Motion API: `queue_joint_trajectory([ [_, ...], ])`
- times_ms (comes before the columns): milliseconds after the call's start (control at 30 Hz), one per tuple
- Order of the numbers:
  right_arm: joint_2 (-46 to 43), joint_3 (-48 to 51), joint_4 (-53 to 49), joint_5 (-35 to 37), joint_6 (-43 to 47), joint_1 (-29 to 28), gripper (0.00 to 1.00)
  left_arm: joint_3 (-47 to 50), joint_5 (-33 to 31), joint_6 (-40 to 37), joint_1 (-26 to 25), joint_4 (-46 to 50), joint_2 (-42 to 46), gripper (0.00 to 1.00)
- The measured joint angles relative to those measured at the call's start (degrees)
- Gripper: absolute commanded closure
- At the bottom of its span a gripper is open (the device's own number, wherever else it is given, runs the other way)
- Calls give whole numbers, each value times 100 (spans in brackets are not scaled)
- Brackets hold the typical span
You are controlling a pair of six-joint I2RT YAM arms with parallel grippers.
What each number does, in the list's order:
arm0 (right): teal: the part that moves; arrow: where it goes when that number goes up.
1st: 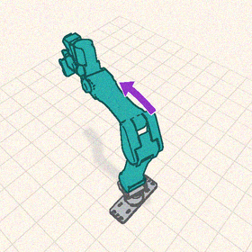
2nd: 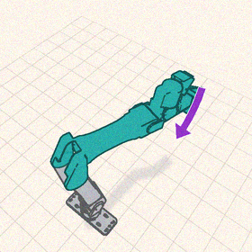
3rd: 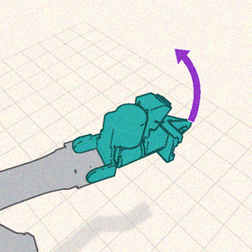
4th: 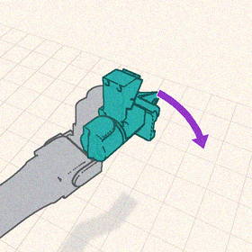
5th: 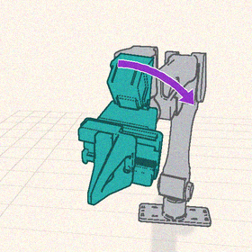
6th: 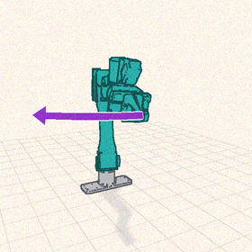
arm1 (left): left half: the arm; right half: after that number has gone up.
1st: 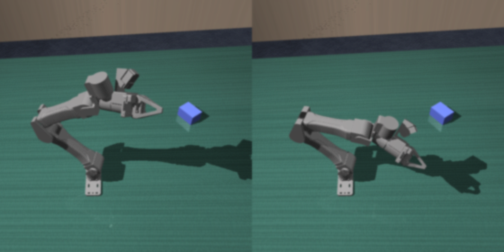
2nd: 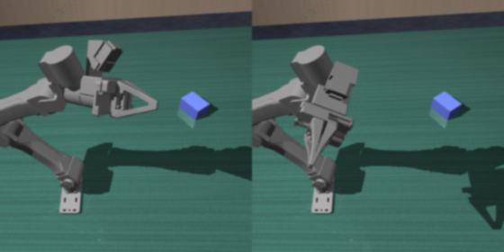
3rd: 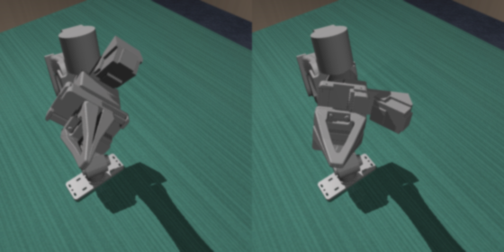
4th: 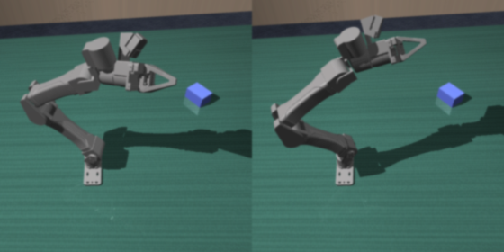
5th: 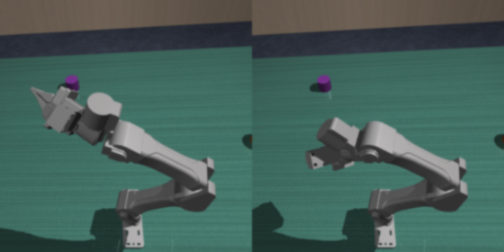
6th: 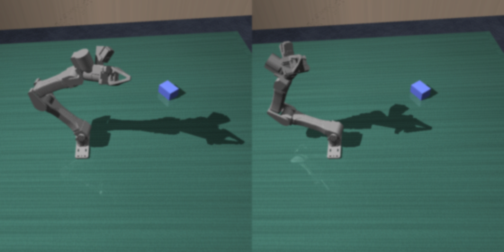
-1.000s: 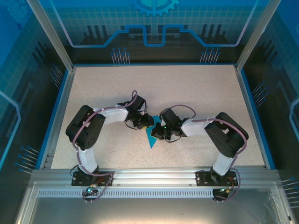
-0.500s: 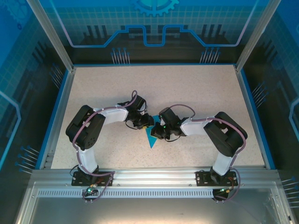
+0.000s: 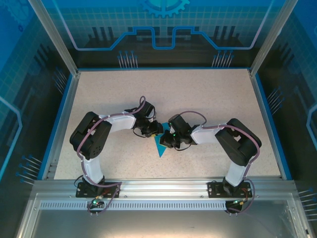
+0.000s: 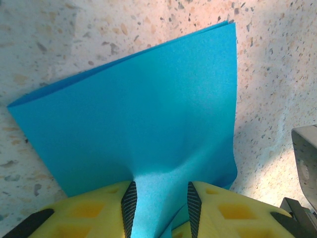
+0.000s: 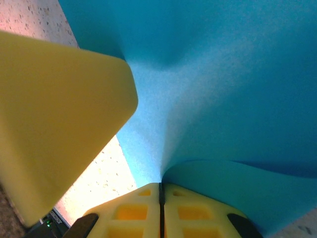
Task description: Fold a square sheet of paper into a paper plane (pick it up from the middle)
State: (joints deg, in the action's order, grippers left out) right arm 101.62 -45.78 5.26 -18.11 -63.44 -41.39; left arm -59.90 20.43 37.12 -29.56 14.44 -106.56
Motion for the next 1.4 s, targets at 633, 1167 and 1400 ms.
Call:
queue_joint_trajectory([
  [633, 11, -37, 42, 4, 44, -26, 75, 4, -136, 149, 76, 87, 363, 55],
  [1167, -2, -59, 160, 13, 52, -74, 73, 590, -376, 501, 861, 22, 1032, 54],
  [1400, -2, 4, 2, 240, 157, -74, 94, 1036, -61, 557, 820, -83, 1300, 66],
])
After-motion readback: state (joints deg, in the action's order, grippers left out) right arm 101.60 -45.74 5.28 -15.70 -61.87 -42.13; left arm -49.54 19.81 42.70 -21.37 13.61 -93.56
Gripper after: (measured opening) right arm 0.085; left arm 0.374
